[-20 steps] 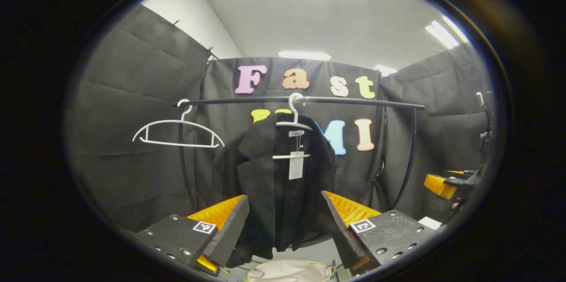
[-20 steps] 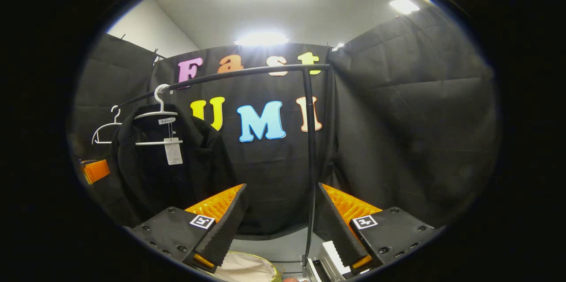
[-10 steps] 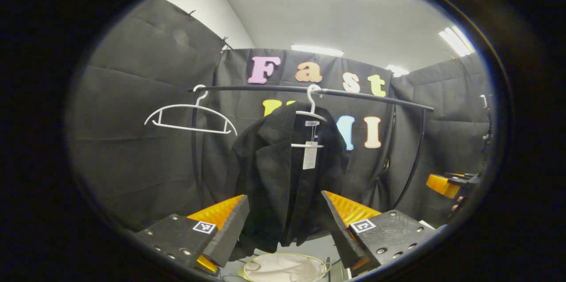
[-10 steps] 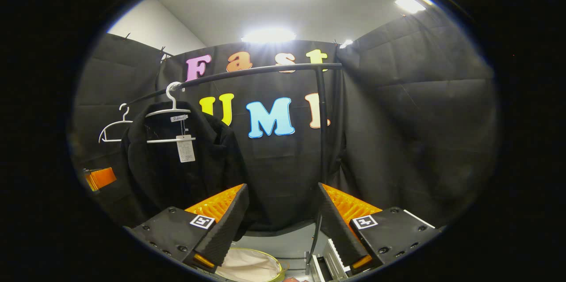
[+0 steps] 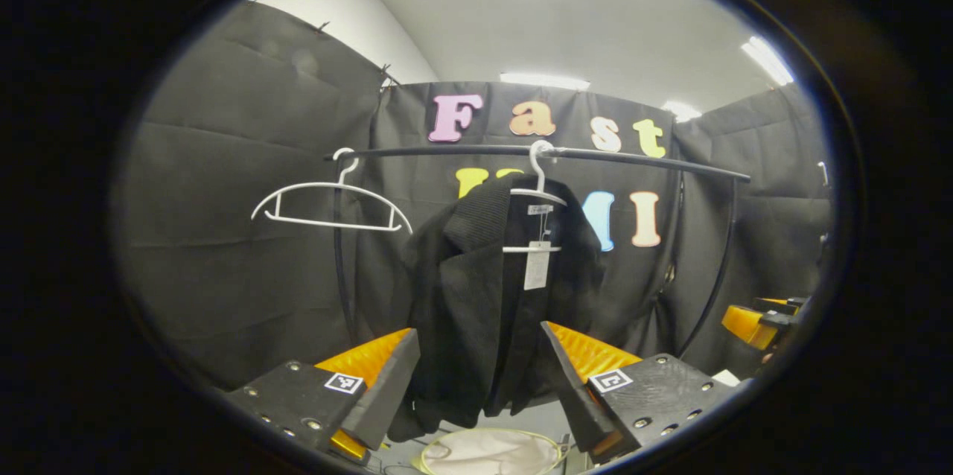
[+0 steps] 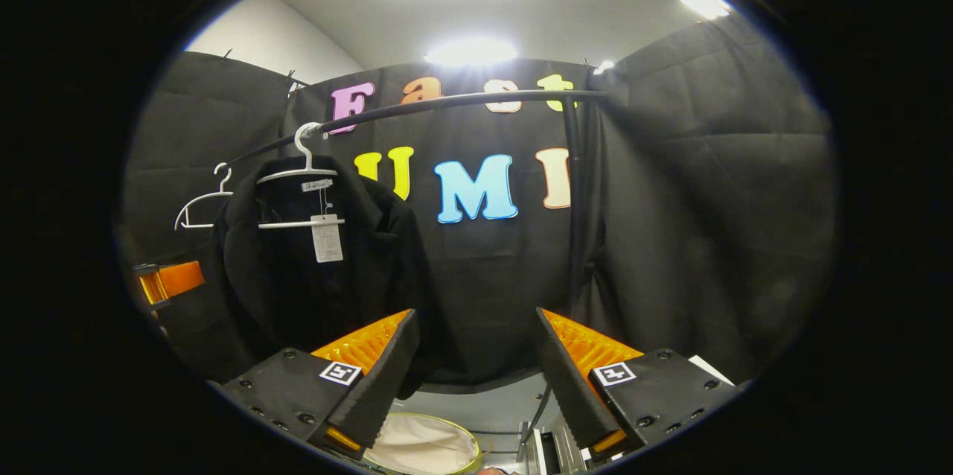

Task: Grasp the clothes on the hanger with both hands and then place them into the laundry hamper below.

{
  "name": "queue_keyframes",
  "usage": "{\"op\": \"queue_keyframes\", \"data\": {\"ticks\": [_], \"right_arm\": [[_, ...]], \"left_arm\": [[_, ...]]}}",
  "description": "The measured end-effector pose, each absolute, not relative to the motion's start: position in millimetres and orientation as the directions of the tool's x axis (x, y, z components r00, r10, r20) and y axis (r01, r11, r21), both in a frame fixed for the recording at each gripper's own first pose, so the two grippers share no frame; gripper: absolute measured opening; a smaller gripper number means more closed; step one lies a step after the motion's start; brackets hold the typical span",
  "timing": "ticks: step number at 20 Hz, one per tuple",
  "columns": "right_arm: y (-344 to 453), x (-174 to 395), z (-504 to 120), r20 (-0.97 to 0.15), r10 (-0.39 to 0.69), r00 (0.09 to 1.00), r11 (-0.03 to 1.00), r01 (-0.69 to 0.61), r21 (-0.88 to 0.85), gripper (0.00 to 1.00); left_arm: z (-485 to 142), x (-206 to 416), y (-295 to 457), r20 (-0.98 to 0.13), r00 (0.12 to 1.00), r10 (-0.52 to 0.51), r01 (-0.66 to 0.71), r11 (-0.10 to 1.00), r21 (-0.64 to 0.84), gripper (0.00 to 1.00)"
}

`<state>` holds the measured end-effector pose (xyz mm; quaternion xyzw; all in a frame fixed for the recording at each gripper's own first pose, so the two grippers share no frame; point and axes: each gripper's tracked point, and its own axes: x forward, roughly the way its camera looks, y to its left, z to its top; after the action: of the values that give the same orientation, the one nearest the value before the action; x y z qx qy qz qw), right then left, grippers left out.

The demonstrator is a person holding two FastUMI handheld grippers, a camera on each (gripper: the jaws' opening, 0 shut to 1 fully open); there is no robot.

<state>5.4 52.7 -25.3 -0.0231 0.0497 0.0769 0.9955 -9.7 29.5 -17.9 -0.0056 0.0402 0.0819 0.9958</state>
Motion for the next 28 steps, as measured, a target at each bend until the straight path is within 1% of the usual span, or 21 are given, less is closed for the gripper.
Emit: {"op": "queue_keyframes", "data": {"ticks": [5,13,16,18,23,28], "right_arm": [[63.3,34.4,-30.1,-0.105,0.204,0.973,0.978,-0.207,-0.025,0.97],[93.9,78.8,-39.0,-0.112,0.336,0.935,0.941,-0.337,0.01,0.96],[106.2,91.9,-43.2,-0.11,0.382,0.918,0.924,-0.383,0.008,0.97],[107.3,93.5,-47.3,-0.122,0.407,0.905,0.912,-0.409,0.004,0.96],[113.8,116.7,-53.0,-0.133,0.438,0.889,0.898,-0.44,0.014,0.97],[116.8,140.3,-62.4,-0.155,0.455,0.877,0.89,-0.455,0.038,0.98]], "left_arm": [[-14.2,18.7,31.6,-0.087,0.974,0.208,-0.207,0.978,0.013,0.94],[-11.8,71.6,44.8,-0.09,0.949,0.303,-0.301,0.953,0.031,0.94],[-17.6,87.2,45.3,-0.103,0.945,0.31,-0.311,0.95,0.006,0.94],[-18.8,97.2,49.1,-0.105,0.942,0.317,-0.317,0.948,0.021,0.94],[-21.4,119.6,53.9,-0.115,0.93,0.348,-0.348,0.937,0.028,0.94],[-25.0,138.1,63.3,-0.094,0.906,0.413,-0.411,0.911,0.039,0.94]]}}
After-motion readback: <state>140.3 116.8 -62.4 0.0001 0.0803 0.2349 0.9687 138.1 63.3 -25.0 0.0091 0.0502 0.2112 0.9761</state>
